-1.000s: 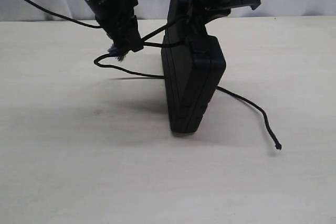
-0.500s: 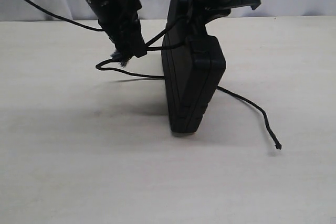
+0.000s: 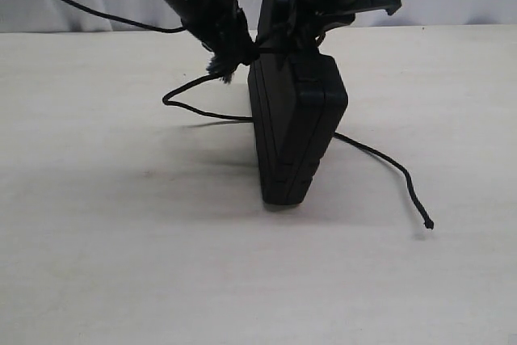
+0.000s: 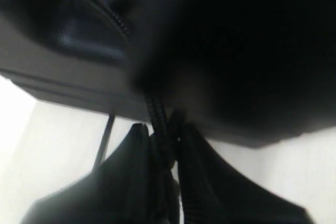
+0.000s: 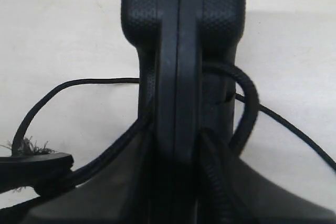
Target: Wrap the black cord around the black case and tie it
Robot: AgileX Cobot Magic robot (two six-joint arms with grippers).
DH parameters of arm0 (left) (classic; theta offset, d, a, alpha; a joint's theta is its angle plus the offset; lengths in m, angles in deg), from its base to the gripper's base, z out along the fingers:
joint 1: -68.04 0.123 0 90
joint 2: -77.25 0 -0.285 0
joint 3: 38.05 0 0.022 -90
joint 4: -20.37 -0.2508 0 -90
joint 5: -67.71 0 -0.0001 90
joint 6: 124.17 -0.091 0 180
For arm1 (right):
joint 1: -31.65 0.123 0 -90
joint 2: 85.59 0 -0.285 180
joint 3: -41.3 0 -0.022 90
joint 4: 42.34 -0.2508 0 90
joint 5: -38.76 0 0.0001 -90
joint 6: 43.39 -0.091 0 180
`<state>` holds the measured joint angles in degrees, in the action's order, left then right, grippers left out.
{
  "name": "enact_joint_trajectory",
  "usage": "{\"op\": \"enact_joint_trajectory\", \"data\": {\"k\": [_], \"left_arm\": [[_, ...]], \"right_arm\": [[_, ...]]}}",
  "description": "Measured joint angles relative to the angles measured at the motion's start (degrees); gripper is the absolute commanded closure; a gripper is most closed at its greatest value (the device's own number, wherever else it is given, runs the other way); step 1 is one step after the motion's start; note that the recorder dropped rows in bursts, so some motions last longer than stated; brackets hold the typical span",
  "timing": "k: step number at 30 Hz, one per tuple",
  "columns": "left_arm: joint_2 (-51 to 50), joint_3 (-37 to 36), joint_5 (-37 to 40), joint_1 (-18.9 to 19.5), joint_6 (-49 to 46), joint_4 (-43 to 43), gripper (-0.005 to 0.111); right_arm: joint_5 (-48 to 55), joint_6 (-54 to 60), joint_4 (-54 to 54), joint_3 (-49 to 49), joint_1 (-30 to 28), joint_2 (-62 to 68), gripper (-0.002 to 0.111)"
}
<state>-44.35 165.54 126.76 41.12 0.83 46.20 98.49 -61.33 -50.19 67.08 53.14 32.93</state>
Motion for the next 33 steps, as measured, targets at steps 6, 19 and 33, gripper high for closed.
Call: {"op": "enact_joint_trajectory", "data": {"k": [6, 19, 33], "left_arm": [[-2.8, 0.7, -4.9, -0.1, 1.0, 3.4, 0.107], [-4.0, 0.6, -13.1, -0.3, 0.7, 7.2, 0.079], [-3.7, 0.7, -9.8, -0.2, 0.1, -5.7, 0.059]], "right_arm": [[0.1, 0.0, 0.4, 0.0, 0.0, 0.0, 0.104], [0.1, 0.0, 0.2, 0.0, 0.0, 0.0, 0.104], [0.2, 1.2, 0.2, 0.0, 0.0, 0.0, 0.104]]}}
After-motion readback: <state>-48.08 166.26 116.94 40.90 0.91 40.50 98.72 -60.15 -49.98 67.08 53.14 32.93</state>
